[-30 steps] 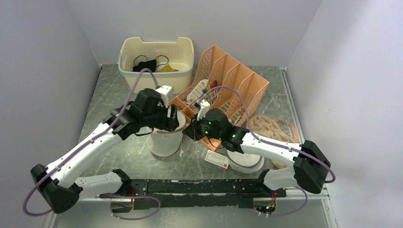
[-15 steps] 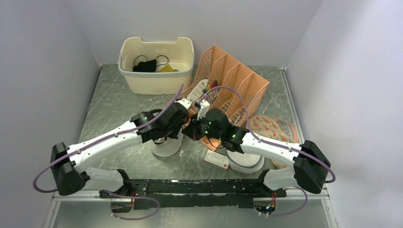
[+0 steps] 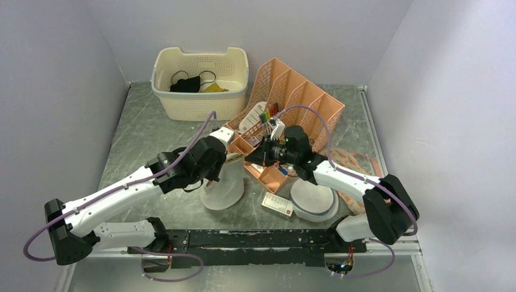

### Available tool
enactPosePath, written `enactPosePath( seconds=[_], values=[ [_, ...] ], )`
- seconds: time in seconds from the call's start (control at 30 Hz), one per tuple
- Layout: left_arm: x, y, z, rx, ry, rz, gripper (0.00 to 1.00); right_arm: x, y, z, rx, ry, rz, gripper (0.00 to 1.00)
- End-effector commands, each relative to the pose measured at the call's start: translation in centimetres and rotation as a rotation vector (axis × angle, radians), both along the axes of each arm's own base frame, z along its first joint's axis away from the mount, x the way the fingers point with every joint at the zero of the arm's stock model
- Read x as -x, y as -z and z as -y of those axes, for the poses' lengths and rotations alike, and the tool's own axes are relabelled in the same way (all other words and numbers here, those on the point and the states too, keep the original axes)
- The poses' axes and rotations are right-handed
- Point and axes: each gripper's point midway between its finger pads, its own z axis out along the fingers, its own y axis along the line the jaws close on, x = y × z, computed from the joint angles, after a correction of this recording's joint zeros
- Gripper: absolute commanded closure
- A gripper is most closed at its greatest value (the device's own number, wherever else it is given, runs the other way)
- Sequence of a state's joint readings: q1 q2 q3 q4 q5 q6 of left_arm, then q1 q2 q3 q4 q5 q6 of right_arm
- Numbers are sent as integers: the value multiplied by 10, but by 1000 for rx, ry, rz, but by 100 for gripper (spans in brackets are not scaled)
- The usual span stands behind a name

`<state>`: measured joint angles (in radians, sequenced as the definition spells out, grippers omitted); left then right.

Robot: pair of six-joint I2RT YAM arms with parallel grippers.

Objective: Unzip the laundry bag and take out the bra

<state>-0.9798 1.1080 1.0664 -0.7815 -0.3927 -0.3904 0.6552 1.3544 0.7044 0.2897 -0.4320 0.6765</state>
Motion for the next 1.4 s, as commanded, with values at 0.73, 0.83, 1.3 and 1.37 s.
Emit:
enactPosePath(
  seconds=[0.73, 0.83, 1.3, 1.37],
  values=[
    [5, -21, 37, 218, -69, -119, 24, 49, -41, -25, -93, -262, 132, 100],
    [4, -14, 37, 197, -90, -131, 33, 50, -40, -25, -80, -257, 137, 100],
    [5, -22, 19, 146, -91, -92, 93, 36, -19, -18, 8, -168, 90, 100],
    [6, -30, 17, 157, -79, -75, 93, 28, -11, -14, 47, -129, 64, 100]
  ],
)
